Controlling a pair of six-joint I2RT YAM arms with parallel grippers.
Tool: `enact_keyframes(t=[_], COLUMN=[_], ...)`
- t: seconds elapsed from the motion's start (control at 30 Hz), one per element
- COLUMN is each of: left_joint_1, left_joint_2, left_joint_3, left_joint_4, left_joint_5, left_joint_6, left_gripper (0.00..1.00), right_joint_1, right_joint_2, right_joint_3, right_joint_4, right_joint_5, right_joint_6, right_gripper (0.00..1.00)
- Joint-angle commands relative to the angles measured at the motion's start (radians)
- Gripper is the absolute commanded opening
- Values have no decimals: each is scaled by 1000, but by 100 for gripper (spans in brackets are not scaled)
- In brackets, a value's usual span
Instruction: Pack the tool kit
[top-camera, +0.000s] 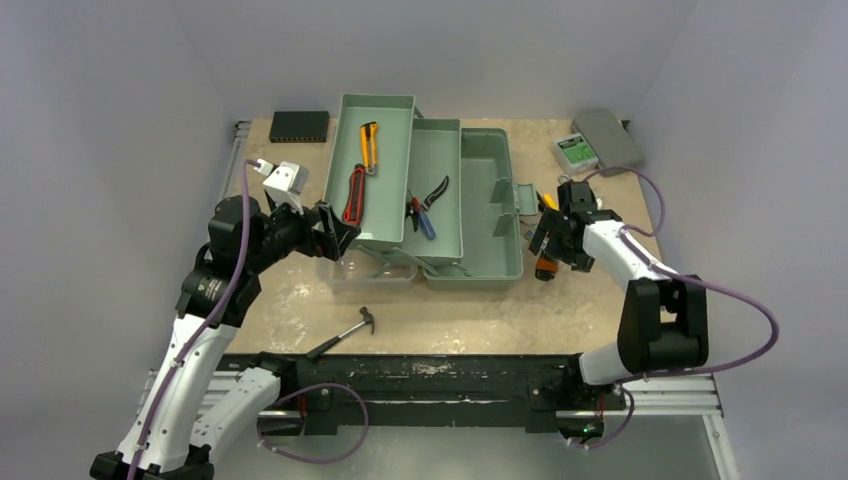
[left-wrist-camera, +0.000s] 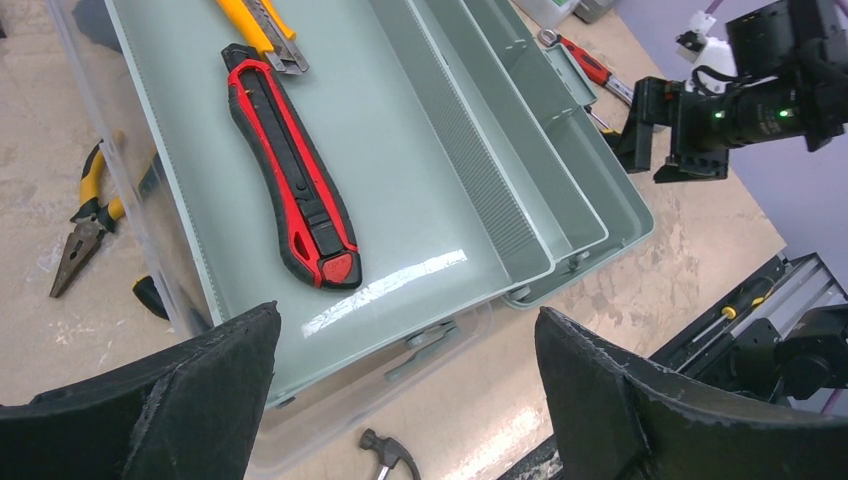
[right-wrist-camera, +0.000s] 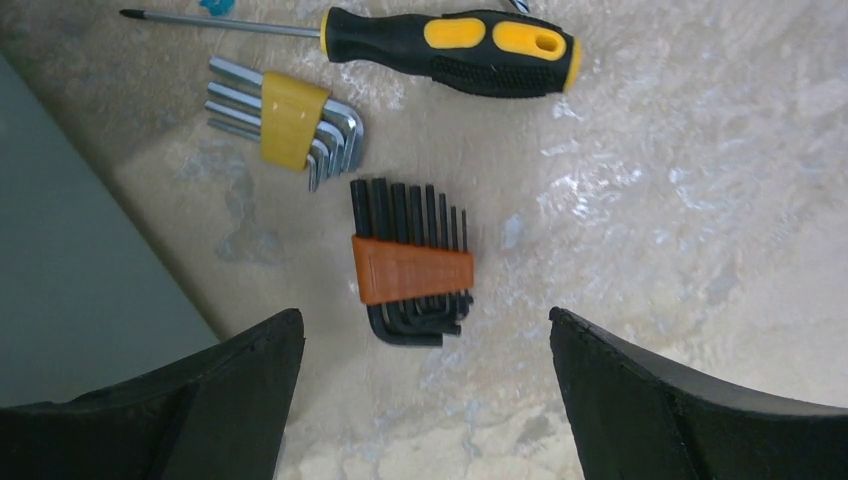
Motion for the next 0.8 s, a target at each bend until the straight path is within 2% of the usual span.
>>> enact_keyframes(t=[0.0, 0.13, 0.33, 0.47, 0.63, 0.77], left_joint_1=[7, 6, 6, 6, 7, 6], left_joint_2=[-5, -8, -2, -7, -10, -11], left_joint_3=[16, 16, 18, 17, 19, 19], left_joint_4=[33, 31, 28, 27, 25, 25], left_joint_5=[17, 7, 6, 4, 1, 5], left_joint_6=[5, 10, 11, 11, 11, 11], left_gripper=[95, 95, 94, 94, 94, 94], right_joint_1=[6, 8, 8, 6, 6, 5], right_joint_2=[87, 163, 227, 248, 220, 178], right_joint_3=[14, 7, -10, -26, -52, -71], right_joint_4=[99, 132, 163, 174, 162, 143], right_joint_5=[-19, 5, 12, -72, -81, -30], right_joint_6=[-11, -4, 6, 12, 19, 21], right_gripper=[90, 89, 78, 69, 68, 65])
